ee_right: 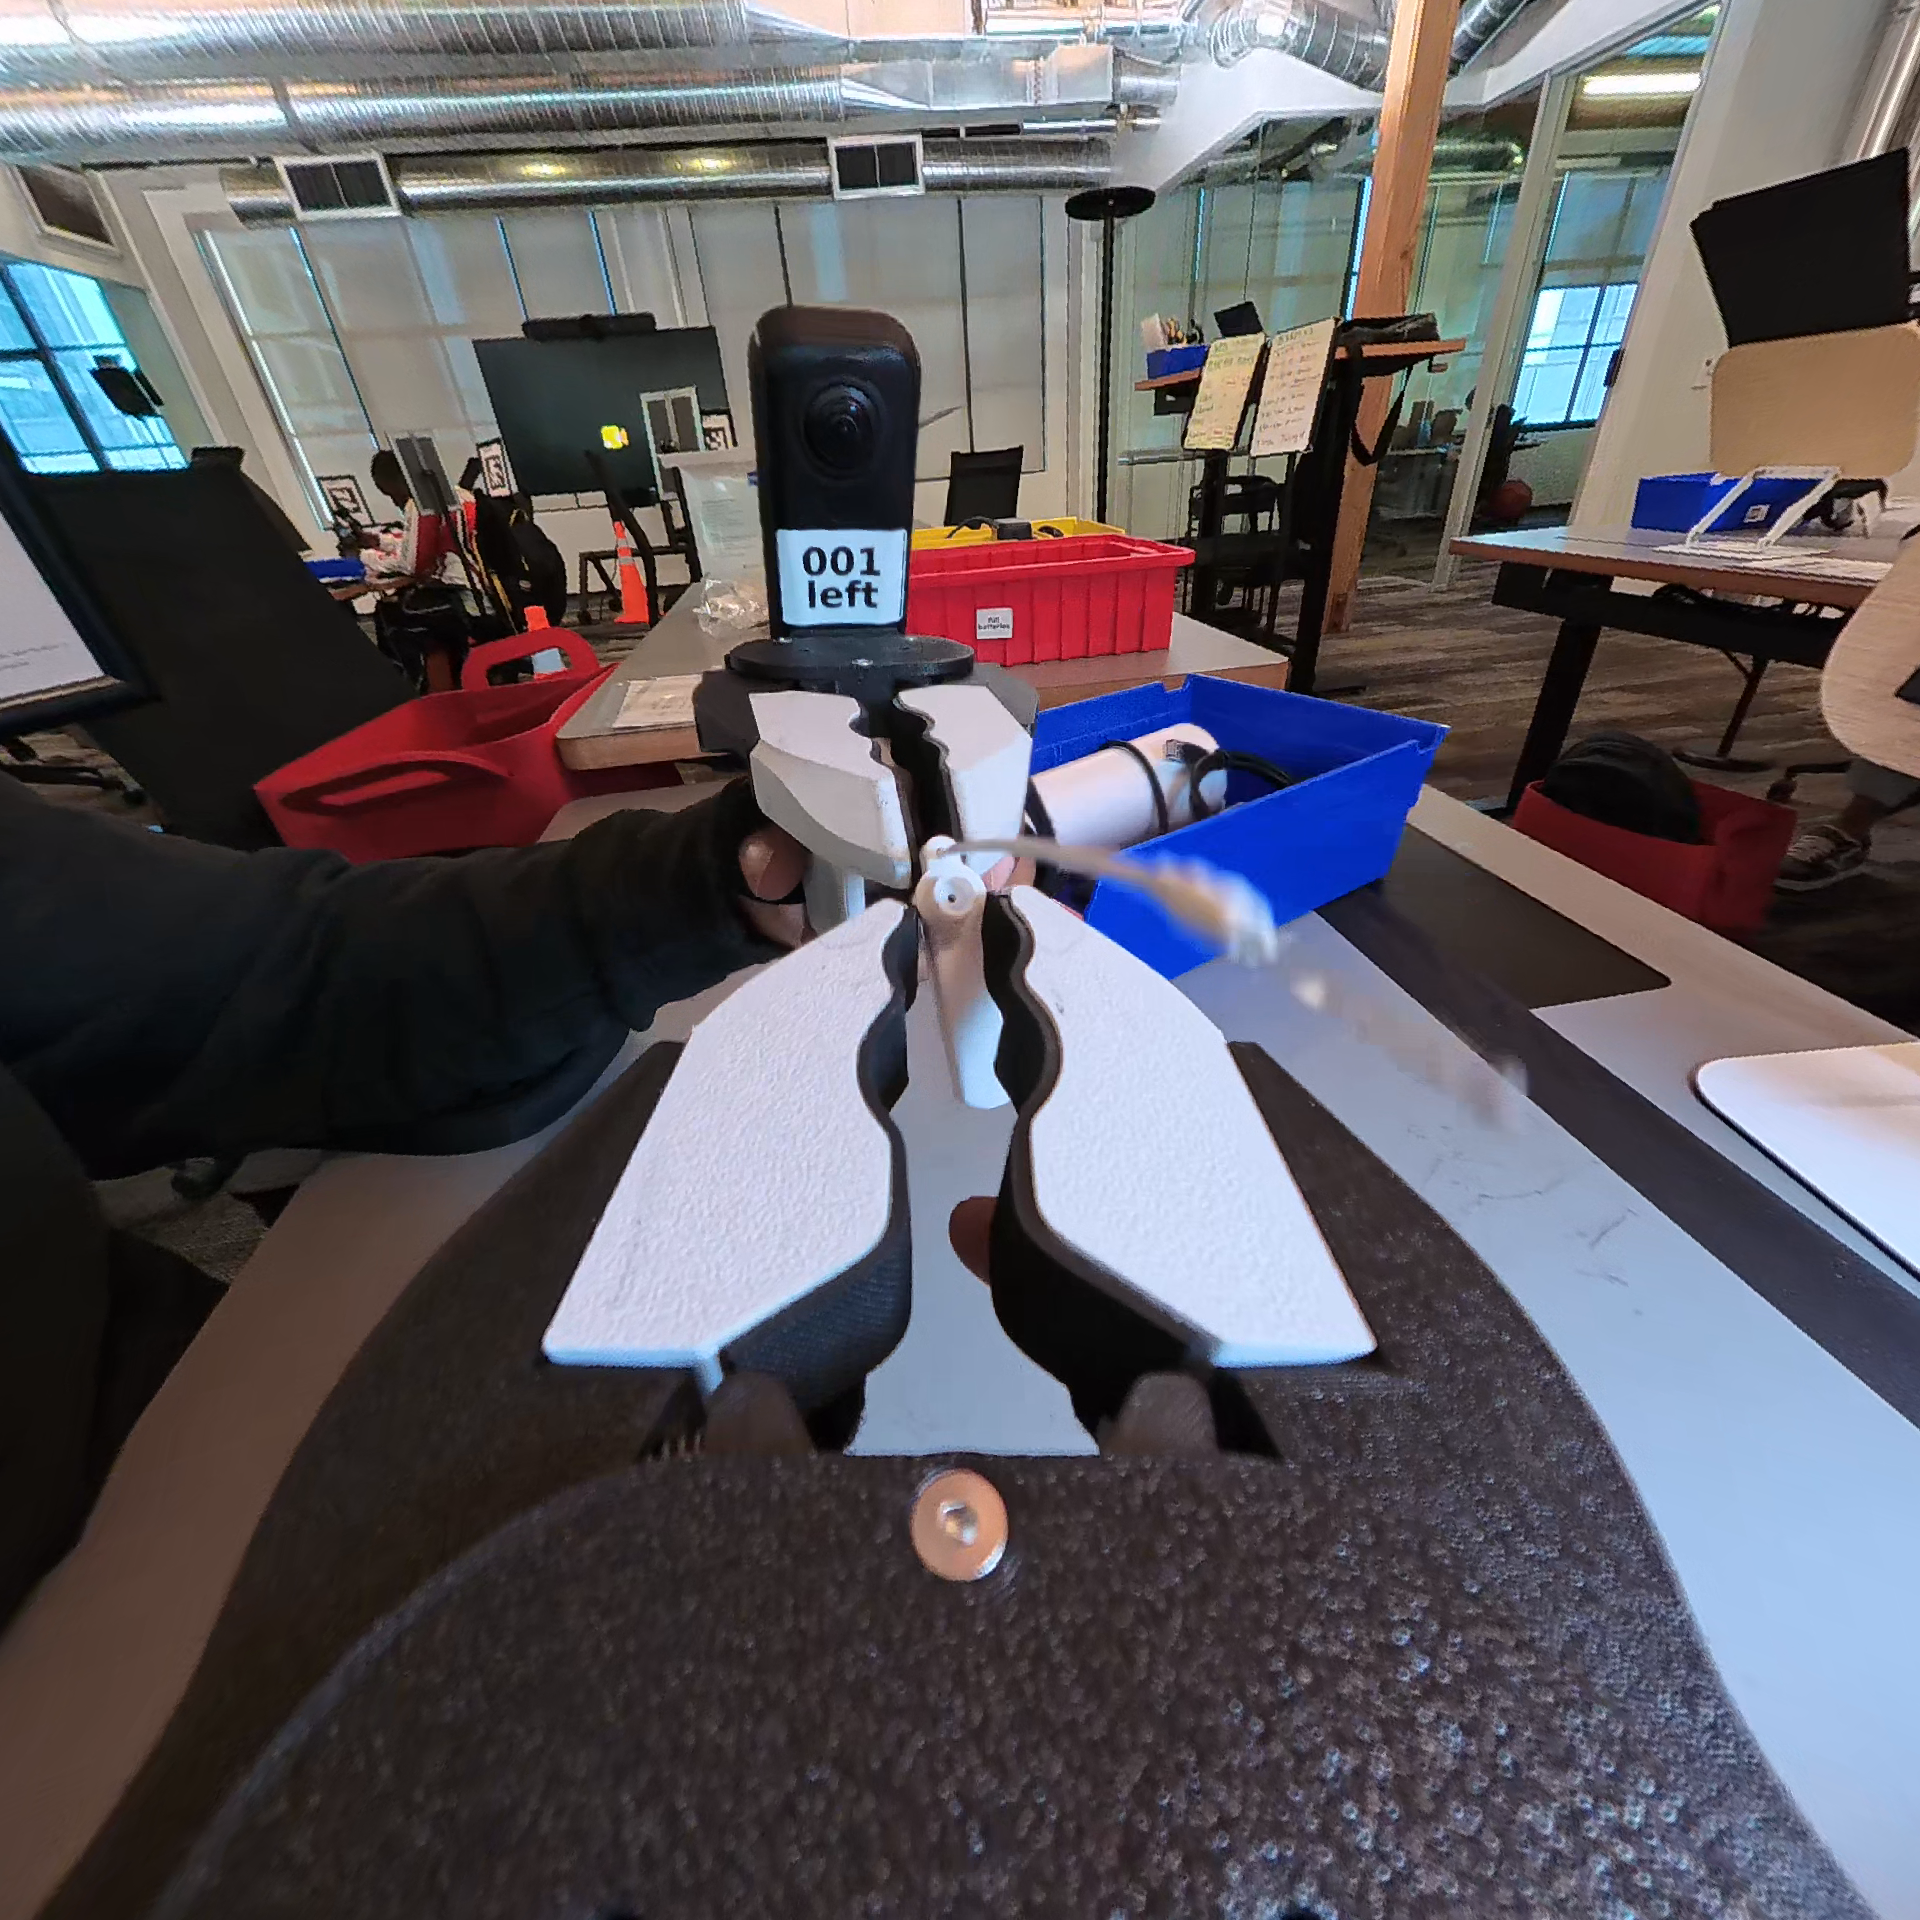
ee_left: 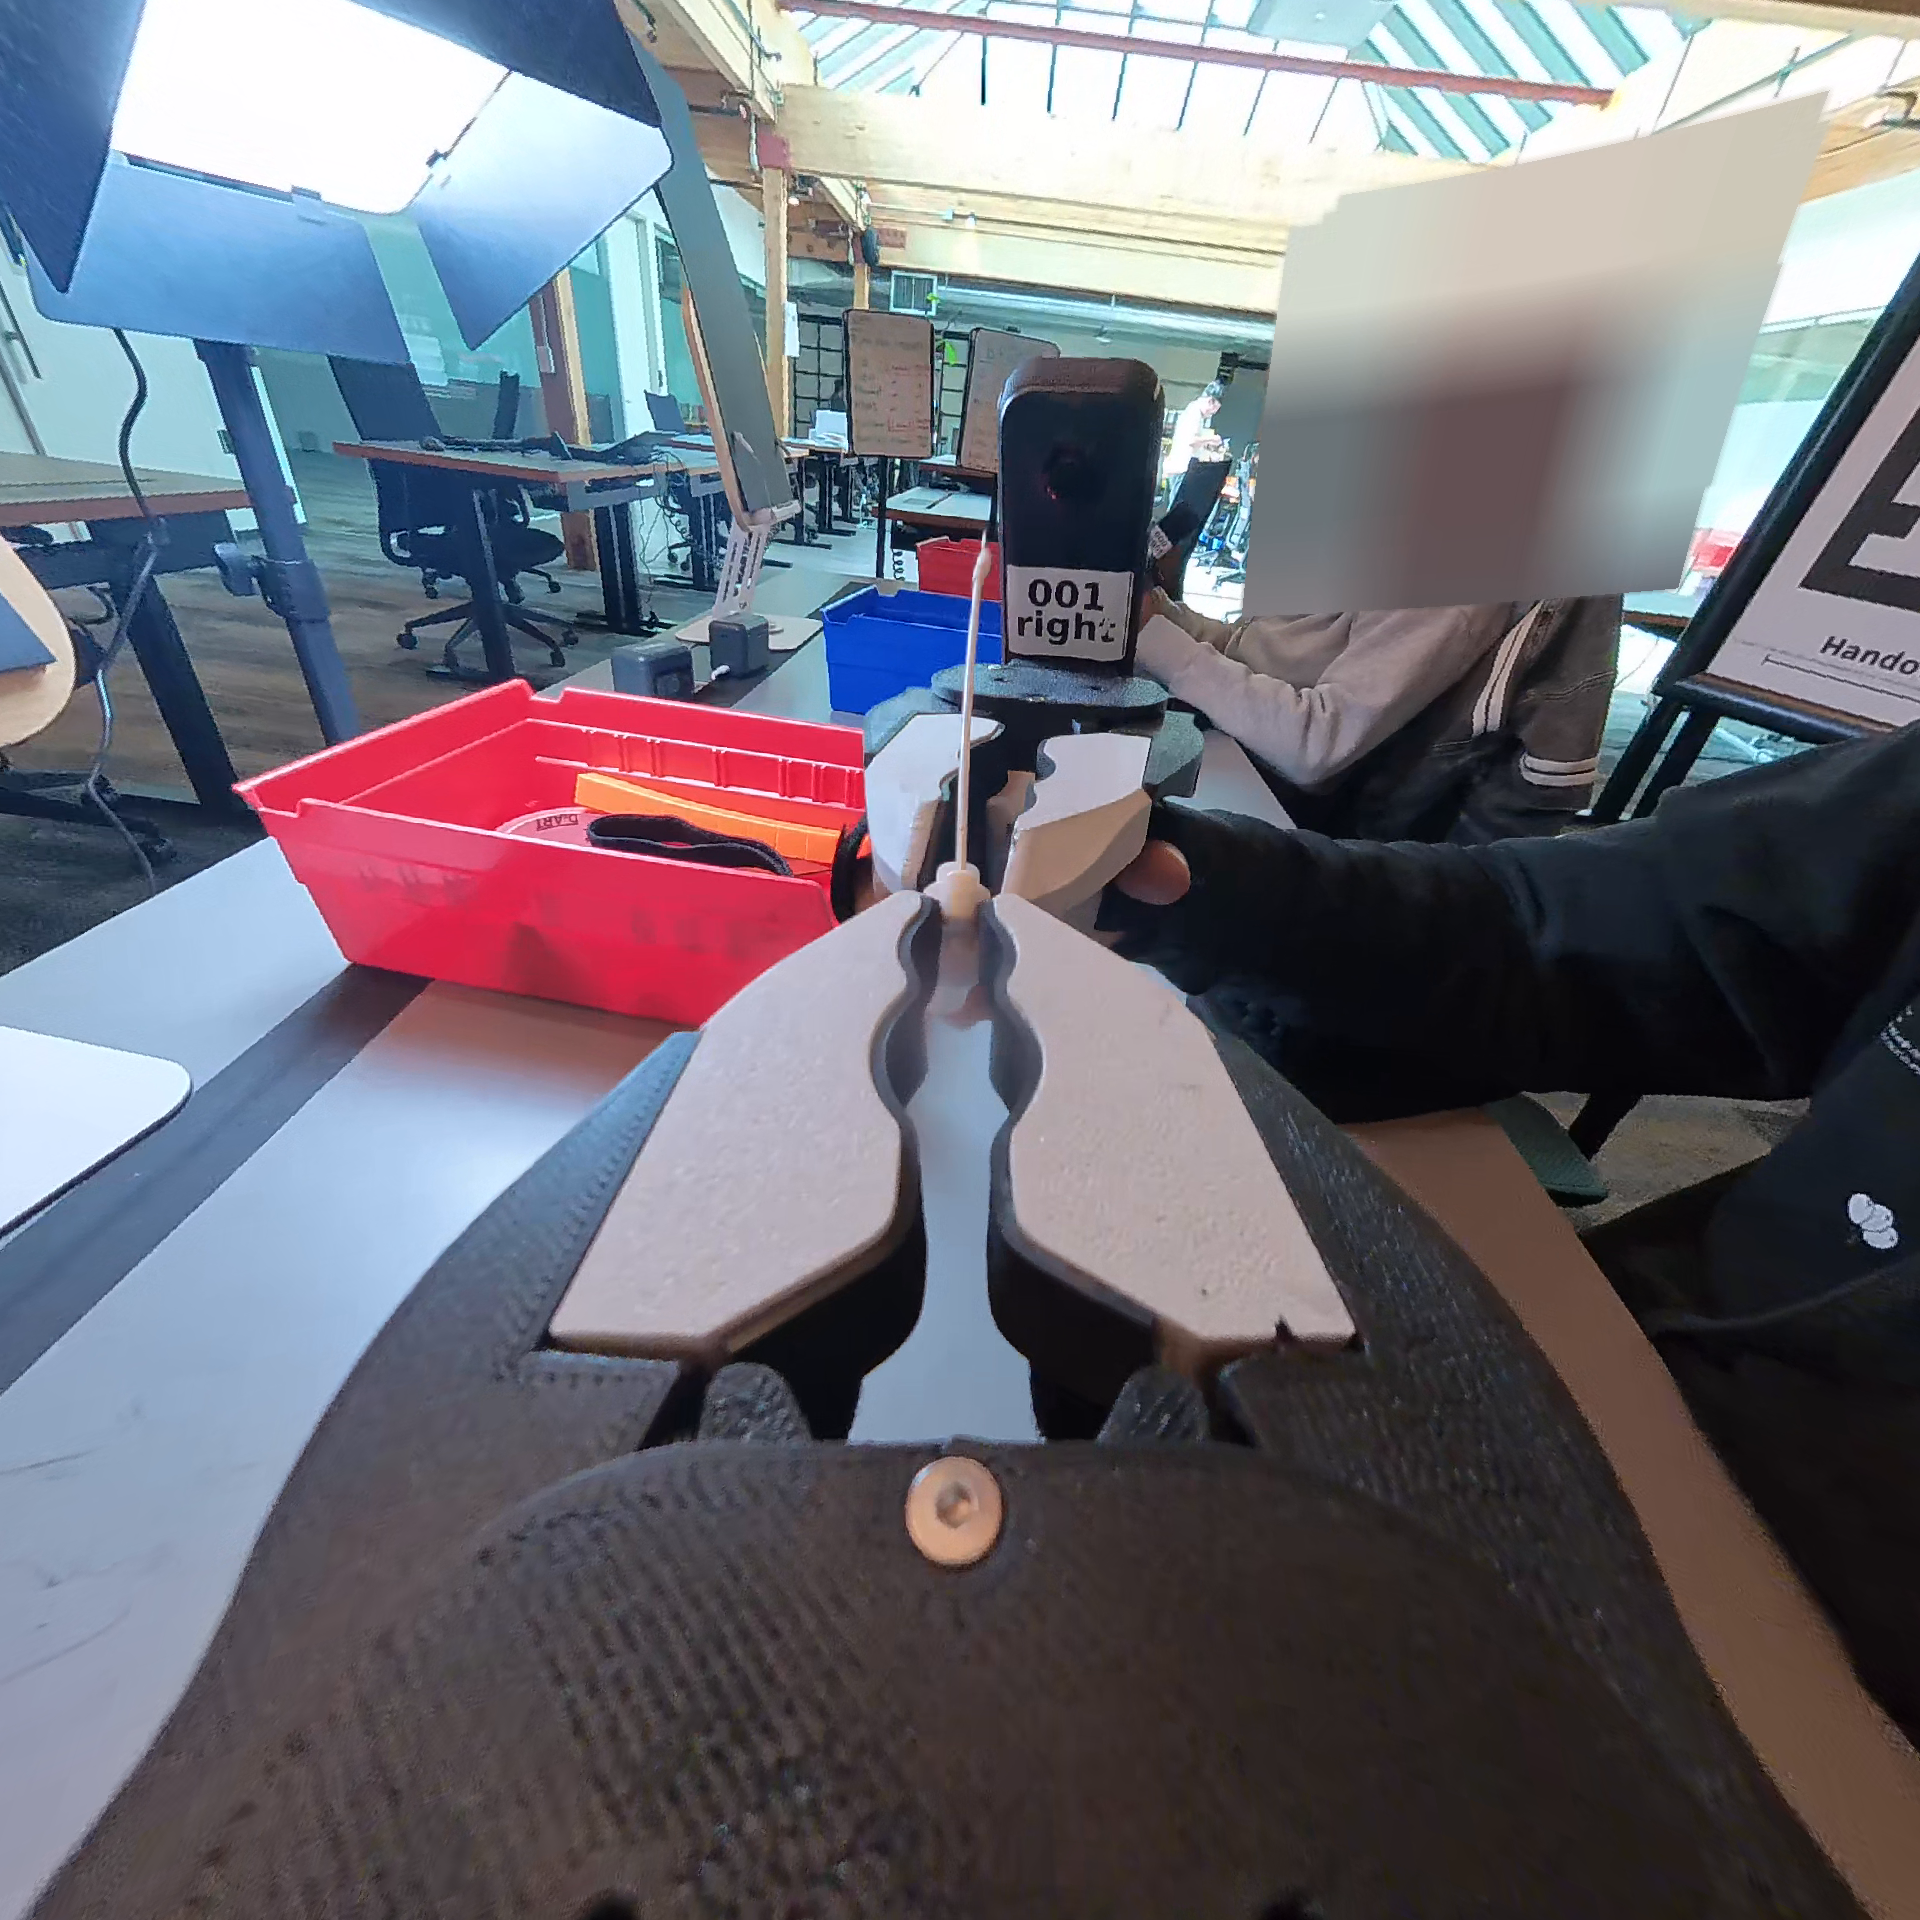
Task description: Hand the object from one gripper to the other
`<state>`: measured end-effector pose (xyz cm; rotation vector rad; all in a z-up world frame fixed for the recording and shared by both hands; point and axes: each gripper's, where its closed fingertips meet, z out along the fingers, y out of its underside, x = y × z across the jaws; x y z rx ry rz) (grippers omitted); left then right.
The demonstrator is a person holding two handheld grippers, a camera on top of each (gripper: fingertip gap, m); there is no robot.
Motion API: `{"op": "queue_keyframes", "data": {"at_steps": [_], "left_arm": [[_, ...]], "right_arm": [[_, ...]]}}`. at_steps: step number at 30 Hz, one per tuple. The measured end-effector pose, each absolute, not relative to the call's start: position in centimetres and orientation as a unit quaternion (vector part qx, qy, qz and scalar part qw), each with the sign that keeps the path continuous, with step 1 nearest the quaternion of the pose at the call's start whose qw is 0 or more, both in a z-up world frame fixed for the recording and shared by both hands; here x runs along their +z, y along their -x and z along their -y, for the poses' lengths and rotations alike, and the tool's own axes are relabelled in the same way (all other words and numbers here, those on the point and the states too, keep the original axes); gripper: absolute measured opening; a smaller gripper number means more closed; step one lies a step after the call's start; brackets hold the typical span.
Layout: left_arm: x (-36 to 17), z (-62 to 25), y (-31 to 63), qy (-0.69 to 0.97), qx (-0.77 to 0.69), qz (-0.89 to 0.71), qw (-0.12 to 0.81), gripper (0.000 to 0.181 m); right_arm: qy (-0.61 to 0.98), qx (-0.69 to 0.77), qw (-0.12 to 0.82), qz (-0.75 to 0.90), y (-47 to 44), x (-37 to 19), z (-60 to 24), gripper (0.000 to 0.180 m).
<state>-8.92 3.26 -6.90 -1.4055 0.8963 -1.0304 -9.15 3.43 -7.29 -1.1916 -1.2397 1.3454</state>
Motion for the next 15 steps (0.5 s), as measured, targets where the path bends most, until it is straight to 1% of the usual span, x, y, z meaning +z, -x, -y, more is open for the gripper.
{"op": "queue_keyframes", "data": {"at_steps": [6,9,13,14,15], "left_arm": [[-7.0,-3.0,8.8,0.598,-0.434,-0.388,0.551,0.007],[-7.1,-3.0,8.7,0.601,-0.428,-0.393,0.549,0.007],[-6.7,-2.9,8.7,0.593,-0.440,-0.383,0.555,0.007],[-6.5,-2.9,8.7,0.591,-0.444,-0.377,0.558,0.007],[-6.4,-3.0,8.7,0.590,-0.445,-0.372,0.562,0.013]], "right_arm": [[0.488,0.531,0.453,0.524,9.4,-8.3,-3.3,0.017],[0.487,0.532,0.449,0.527,9.4,-8.5,-3.2,0.013],[0.480,0.538,0.453,0.524,9.4,-8.1,-3.0,0.013],[0.479,0.540,0.455,0.522,9.3,-7.9,-3.1,0.013],[0.476,0.543,0.457,0.519,9.3,-7.7,-3.0,0.013]]}}
